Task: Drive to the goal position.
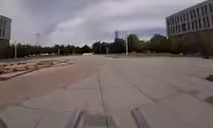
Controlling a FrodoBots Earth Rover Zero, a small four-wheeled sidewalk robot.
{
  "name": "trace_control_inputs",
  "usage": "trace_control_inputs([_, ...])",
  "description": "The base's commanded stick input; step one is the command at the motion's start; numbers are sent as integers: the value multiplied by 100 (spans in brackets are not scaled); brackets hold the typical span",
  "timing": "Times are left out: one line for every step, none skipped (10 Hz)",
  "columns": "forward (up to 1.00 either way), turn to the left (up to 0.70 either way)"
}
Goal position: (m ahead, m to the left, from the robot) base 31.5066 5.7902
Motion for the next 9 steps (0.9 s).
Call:
trace_control_inputs([100, 0])
trace_control_inputs([100, 0])
trace_control_inputs([100, 0])
trace_control_inputs([100, 0])
trace_control_inputs([100, 0])
trace_control_inputs([100, 0])
trace_control_inputs([100, 0])
trace_control_inputs([100, 0])
trace_control_inputs([100, 0])
